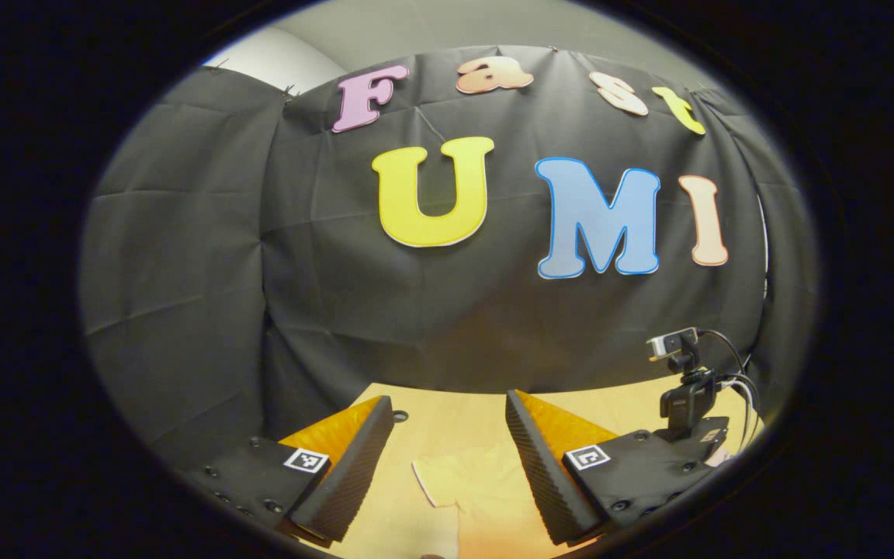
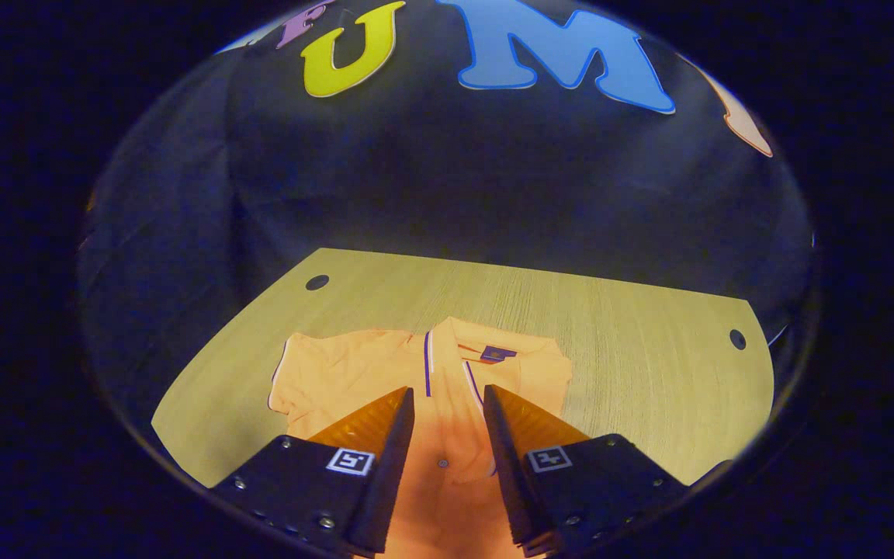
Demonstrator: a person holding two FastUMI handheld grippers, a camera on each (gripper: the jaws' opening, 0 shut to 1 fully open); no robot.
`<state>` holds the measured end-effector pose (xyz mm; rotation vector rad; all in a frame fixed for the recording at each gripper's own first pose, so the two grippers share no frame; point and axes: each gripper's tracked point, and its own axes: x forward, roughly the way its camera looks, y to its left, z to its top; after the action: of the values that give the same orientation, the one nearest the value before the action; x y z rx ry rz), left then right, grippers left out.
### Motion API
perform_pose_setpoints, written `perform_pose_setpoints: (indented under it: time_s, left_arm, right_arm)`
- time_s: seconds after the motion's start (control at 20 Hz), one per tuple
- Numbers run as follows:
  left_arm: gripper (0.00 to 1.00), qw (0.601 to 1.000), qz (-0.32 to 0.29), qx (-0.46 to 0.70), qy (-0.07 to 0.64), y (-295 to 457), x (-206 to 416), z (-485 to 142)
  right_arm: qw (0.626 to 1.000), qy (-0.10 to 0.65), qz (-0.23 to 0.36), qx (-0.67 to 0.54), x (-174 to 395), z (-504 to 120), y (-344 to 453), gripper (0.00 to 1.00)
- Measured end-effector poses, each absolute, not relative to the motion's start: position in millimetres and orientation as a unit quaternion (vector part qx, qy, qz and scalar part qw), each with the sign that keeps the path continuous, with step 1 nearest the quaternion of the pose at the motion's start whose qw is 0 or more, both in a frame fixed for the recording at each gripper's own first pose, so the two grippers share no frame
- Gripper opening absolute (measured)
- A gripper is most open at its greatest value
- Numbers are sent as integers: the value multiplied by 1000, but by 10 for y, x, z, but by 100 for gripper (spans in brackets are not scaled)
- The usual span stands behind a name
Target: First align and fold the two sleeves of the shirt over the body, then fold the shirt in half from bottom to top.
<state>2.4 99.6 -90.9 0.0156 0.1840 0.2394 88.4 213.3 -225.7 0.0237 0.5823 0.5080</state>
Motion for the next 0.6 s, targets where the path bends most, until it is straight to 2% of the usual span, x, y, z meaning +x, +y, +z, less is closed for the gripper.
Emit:
perform_pose_setpoints:
  time_s: [0.05, 0.25, 0.45, 0.5, 0.6]
  left_arm:
    - [95, 989, 118, 7, 94, 995, 48, -949]
    - [95, 989, 109, 15, 102, 993, 129, -1075]
    - [95, 990, 94, 18, 104, 947, 228, -1155]
    - [95, 990, 90, 17, 104, 937, 270, -1159]
    - [95, 991, 83, 16, 104, 915, 368, -1207]
  right_arm:
    - [928, 281, 245, 13, 865, -2231, 2100, 58]
    - [931, 274, 242, 17, 632, -2147, 1913, 58]
    - [926, 281, 251, -4, 145, -2189, 1604, 58]
    - [925, 283, 253, -11, 18, -2210, 1522, 54]
    - [921, 298, 252, -18, -254, -2275, 1381, 57]
